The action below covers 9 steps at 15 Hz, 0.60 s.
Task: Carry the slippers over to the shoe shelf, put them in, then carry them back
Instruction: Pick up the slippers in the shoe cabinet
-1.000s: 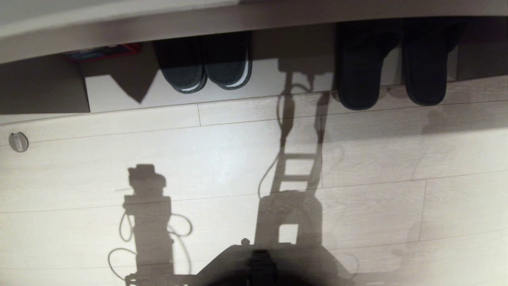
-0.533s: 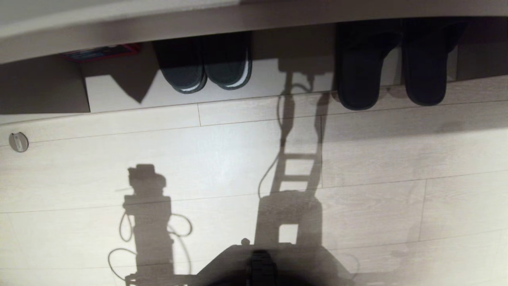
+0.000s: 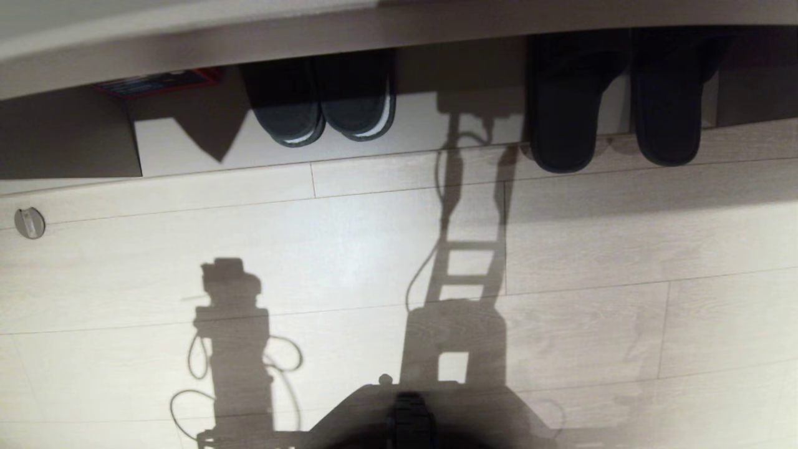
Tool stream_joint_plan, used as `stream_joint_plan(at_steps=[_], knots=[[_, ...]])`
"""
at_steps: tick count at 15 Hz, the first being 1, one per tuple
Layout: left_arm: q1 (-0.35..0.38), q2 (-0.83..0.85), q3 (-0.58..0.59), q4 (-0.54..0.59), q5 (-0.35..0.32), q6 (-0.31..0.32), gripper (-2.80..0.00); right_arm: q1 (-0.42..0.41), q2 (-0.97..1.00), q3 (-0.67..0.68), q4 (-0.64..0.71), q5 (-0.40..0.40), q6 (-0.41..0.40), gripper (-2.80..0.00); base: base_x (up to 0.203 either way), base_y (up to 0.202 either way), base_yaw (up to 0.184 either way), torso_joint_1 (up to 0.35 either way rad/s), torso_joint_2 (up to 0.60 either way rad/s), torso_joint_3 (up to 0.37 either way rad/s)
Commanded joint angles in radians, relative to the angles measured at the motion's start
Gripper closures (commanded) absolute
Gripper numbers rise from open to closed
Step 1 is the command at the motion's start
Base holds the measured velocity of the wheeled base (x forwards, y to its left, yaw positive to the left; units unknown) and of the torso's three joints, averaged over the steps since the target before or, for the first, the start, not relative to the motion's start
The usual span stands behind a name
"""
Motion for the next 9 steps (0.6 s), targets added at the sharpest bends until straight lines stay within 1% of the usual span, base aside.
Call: stream_joint_plan(at_steps=[1,7,9], knots=[[0.0,0.0,0.002,-0.002,0.0,0.0,0.0,0.0,-0.001,0.005,0.037,-0.001,0.014,0.0,0.0,0.0,0.0,0.0,0.0,0.0],[0.0,0.0,0.002,0.0,0.0,0.001,0.0,0.001,0.001,0.005,0.026,-0.01,0.015,0.0,0.0,0.0,0.0,0.0,0.0,0.0],[0.0,0.0,0.002,0.0,0.0,-0.005,0.0,0.001,-0.001,0.007,0.026,-0.011,0.031,0.0,0.0,0.0,0.0,0.0,0.0,0.0]])
